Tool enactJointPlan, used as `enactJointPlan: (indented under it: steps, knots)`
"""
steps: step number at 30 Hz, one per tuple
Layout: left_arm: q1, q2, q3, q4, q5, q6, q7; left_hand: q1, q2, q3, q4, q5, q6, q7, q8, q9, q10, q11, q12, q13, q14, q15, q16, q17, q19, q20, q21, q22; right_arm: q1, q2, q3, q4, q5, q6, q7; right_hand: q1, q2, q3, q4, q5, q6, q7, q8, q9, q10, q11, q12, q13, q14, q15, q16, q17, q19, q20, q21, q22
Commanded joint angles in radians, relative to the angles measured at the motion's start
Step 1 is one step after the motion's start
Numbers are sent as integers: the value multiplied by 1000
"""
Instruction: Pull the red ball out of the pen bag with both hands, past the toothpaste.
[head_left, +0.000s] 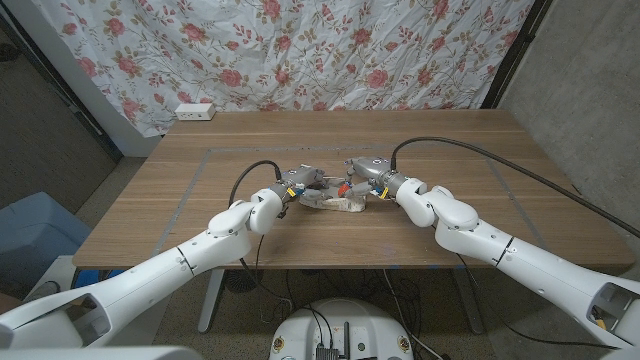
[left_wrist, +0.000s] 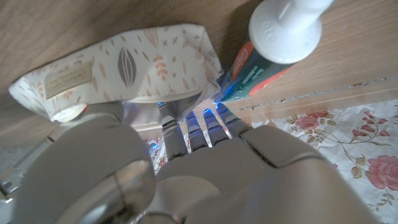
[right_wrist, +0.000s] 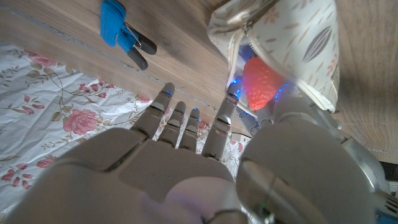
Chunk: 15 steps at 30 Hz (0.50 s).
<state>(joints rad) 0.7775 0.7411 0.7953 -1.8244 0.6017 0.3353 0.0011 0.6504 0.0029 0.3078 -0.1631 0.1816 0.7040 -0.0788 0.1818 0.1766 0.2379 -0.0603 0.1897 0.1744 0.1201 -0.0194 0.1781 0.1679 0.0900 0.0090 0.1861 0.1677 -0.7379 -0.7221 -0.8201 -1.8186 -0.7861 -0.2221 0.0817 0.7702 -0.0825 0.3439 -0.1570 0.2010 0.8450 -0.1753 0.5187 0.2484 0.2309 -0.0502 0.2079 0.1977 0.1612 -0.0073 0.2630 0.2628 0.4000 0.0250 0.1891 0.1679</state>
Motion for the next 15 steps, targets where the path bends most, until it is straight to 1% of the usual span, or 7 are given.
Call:
enactJointPlan:
  steps: [1, 3, 4, 9, 14, 15]
  knots:
    - [-4, 2, -8, -6, -8, -11, -6, 12, 17, 15, 0, -2, 18, 1, 10, 2, 20, 0, 12, 2, 16, 1, 9, 1, 17, 2, 8, 1, -2, -2, 14, -3, 20, 16, -21, 3, 0, 4, -4, 10, 13, -3, 10, 5, 14, 2, 6, 4, 7, 3, 5, 3, 13, 2, 6, 0]
    - [-5, -2, -7, -10, -2, 1, -9, 16, 20, 18, -2, -3, 26, -2, 12, 2, 26, -3, 12, 2, 25, -4, 10, 1, 21, 0, 8, 1, -3, -3, 17, -4, 25, 18, -23, 4, 0, 4, -4, 10, 16, -3, 11, 5, 15, 2, 6, 4, 8, 2, 6, 3, 14, 1, 5, 0]
    - [-5, -3, -7, -9, -2, 0, -7, 18, 21, 19, -2, -3, 24, 0, 10, 2, 26, -1, 12, 2, 26, -1, 9, 1, 21, 5, 8, 1, -3, -3, 19, -5, 28, 19, -25, 5, 0, 4, -4, 10, 17, -3, 12, 5, 15, 2, 7, 4, 8, 2, 6, 3, 14, 1, 5, 0]
    - [-6, -9, -7, -12, 2, 3, 0, 24, 27, 24, -3, -3, 28, 0, 10, 2, 34, -5, 13, 3, 37, -2, 11, 1, 28, 6, 9, 1, -6, -9, 29, -10, 39, 26, -31, 7, 1, 5, -4, 10, 22, -2, 15, 5, 17, 2, 6, 3, 8, 1, 6, 4, 15, 1, 5, 0]
    - [-10, -17, -5, -15, 8, 15, -2, 37, 36, 33, -5, -3, 48, 4, 14, 3, 55, -13, 17, 3, 63, -14, 13, 0, 56, -4, 14, 1, -10, -12, 39, -17, 53, 30, -39, 8, 2, 5, -4, 11, 25, -2, 17, 5, 19, 3, 6, 3, 8, 1, 6, 4, 15, 1, 5, 0]
    - [-12, -14, -5, -12, 4, 2, 0, 38, 36, 33, -5, -3, 50, 5, 14, 3, 57, -13, 17, 3, 67, -16, 14, 0, 56, -2, 14, 1, -10, -12, 41, -19, 55, 29, -39, 9, 3, 5, -4, 11, 25, -2, 17, 5, 18, 3, 5, 3, 9, 2, 7, 4, 15, 1, 5, 0]
